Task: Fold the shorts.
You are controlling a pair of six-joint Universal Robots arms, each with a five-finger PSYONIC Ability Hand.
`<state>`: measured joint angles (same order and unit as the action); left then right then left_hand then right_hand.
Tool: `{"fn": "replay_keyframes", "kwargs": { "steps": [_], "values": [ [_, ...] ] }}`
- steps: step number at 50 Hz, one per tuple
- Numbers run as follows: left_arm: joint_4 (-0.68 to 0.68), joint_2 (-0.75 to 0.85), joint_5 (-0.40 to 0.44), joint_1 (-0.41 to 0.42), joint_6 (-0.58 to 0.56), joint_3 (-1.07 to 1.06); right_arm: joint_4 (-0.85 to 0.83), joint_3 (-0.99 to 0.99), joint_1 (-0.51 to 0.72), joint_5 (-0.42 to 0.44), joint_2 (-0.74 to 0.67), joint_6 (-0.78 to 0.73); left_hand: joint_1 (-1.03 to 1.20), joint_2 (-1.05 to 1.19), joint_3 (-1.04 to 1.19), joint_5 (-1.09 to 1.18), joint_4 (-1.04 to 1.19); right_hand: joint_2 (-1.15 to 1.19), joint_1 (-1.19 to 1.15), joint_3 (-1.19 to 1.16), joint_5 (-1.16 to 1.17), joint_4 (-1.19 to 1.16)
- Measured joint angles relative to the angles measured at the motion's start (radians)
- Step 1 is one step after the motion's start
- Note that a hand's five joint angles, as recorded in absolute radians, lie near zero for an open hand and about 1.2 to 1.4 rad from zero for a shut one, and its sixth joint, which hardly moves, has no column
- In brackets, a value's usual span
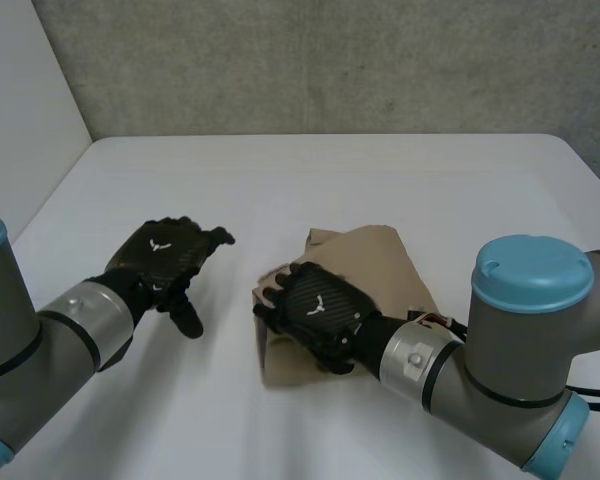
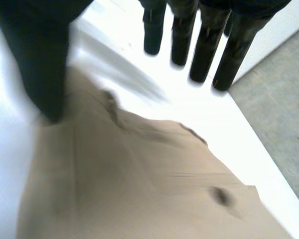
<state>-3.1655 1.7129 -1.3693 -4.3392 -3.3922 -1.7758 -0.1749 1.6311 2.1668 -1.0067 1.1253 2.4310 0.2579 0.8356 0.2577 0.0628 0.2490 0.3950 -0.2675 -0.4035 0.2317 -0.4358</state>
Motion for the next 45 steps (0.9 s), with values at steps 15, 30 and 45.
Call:
{"fn": "replay_keyframes", "kwargs": {
  "steps": [15,30,45],
  "values": [
    [-0.010,0.200,-0.057,0.199,0.176,0.323,-0.005,0.000,-0.191,-0.121,0.177,0.521,0.000,0.000,0.000,0.000,0.000,-0.178,0.067,0.192,-0.170,0.206],
    [0.014,0.586,-0.369,0.355,0.258,0.542,0.188,-0.185,-0.227,-0.261,-0.131,0.363,0.000,0.000,0.000,0.000,0.000,-0.178,0.067,0.192,-0.170,0.206],
    [0.104,0.494,-0.374,0.369,0.234,0.509,0.242,-0.261,-0.197,-0.362,-0.100,0.307,-0.051,0.000,-0.018,-0.002,-0.020,-0.178,0.102,0.192,-0.183,0.206]
  ]
}}
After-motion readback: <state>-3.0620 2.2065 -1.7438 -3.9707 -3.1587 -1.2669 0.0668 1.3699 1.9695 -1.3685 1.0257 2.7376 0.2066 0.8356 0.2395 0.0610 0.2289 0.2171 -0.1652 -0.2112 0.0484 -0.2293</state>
